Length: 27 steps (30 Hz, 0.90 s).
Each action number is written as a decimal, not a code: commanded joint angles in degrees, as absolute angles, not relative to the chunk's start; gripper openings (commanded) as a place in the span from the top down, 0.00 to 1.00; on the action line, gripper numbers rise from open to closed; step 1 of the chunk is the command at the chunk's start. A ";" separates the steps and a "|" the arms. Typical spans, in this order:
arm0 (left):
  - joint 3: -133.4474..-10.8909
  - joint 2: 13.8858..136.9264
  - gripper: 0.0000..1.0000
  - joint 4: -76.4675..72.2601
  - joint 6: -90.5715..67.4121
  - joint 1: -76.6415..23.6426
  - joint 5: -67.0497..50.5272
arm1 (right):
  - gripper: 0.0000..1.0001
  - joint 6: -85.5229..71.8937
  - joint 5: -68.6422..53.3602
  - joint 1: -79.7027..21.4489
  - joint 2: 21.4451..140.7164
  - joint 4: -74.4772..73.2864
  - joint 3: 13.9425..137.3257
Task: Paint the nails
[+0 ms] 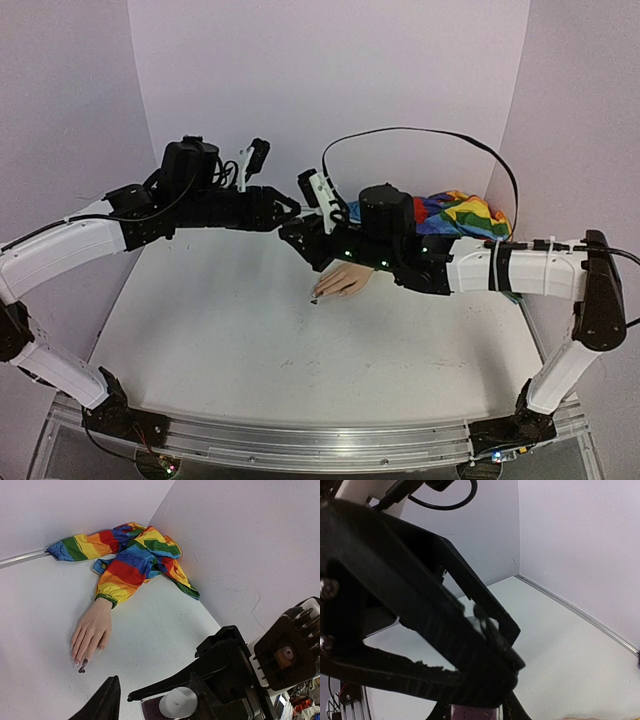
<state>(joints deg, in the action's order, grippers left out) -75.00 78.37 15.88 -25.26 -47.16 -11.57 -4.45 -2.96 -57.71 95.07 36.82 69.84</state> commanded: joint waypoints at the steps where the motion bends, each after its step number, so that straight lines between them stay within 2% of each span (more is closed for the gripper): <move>1: -78.57 78.39 0.58 12.49 -23.70 -46.94 -12.75 | 1.00 -3.35 -2.69 -58.43 95.74 39.70 73.54; 7: -78.40 78.99 0.81 12.47 -22.31 -47.10 -14.28 | 1.00 -3.41 -2.84 -58.59 96.06 39.47 73.73; 10: -78.00 79.14 0.87 12.44 -19.91 -47.53 -17.74 | 1.00 -3.57 -3.56 -58.56 95.64 39.48 73.67; 13: -77.49 79.76 0.92 12.52 -17.27 -47.55 -26.82 | 1.00 -2.95 -6.47 -58.48 94.19 39.62 73.35; 15: -76.99 80.47 0.94 12.56 -15.29 -47.55 -35.37 | 1.00 -2.29 -13.20 -57.87 92.59 39.89 73.03; 16: -76.76 80.89 0.95 12.56 -14.18 -47.55 -43.77 | 1.00 -2.09 -18.95 -57.09 91.62 40.19 72.85; 19: -76.25 82.50 0.95 12.63 -10.18 -48.40 -63.66 | 1.00 -2.48 -43.05 -53.80 88.83 41.93 72.62; 21: -76.03 82.63 0.96 13.04 -7.69 -49.93 -71.15 | 1.00 -3.44 -58.27 -52.92 87.53 43.15 73.19; 24: -75.85 81.82 0.95 13.53 -5.29 -50.62 -72.28 | 1.00 -8.00 -66.29 -52.91 85.79 48.05 71.93; 27: -76.38 80.90 0.91 14.24 -4.32 -50.55 -66.65 | 1.00 -9.79 -61.23 -52.63 83.42 49.10 69.17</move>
<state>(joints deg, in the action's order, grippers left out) -75.44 80.36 10.28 -5.72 -46.70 -57.34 -9.21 -53.12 -51.90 89.47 31.07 68.88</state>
